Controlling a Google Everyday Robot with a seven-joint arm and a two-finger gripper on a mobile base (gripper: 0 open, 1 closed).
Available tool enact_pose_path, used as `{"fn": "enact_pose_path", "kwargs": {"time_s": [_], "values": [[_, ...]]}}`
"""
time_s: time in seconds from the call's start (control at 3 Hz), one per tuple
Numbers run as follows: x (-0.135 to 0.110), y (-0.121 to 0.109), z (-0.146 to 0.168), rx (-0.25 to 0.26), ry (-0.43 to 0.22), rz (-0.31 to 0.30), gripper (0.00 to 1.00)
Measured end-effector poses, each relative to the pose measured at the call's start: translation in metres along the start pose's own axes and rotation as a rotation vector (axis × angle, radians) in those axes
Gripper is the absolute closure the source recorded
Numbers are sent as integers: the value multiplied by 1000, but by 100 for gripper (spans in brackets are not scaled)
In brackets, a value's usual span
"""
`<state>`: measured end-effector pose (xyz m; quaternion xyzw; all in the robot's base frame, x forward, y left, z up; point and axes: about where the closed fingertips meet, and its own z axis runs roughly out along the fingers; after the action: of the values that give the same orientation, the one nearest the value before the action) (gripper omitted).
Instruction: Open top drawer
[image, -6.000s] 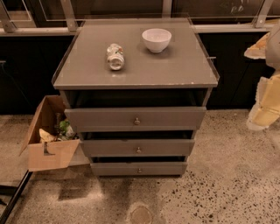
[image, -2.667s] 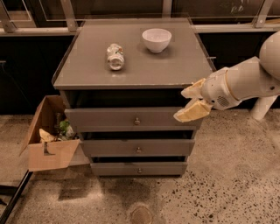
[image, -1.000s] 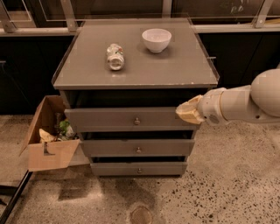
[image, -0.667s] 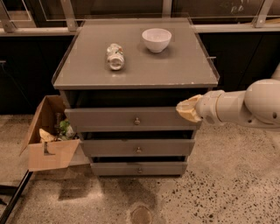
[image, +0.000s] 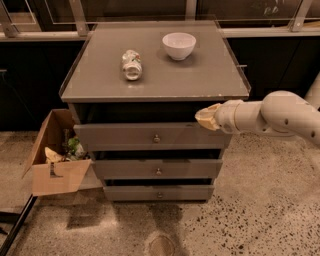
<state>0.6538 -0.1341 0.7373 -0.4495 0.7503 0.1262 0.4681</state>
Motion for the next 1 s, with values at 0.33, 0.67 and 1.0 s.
{"fn": "enact_pose_path", "kwargs": {"time_s": [0.33,0.67,1.0], "values": [[-1,-3,4,-8,-2,-1,100],[2,-5,6,26,-8,5,100],[8,-8,14,68,-12,20,100]]}}
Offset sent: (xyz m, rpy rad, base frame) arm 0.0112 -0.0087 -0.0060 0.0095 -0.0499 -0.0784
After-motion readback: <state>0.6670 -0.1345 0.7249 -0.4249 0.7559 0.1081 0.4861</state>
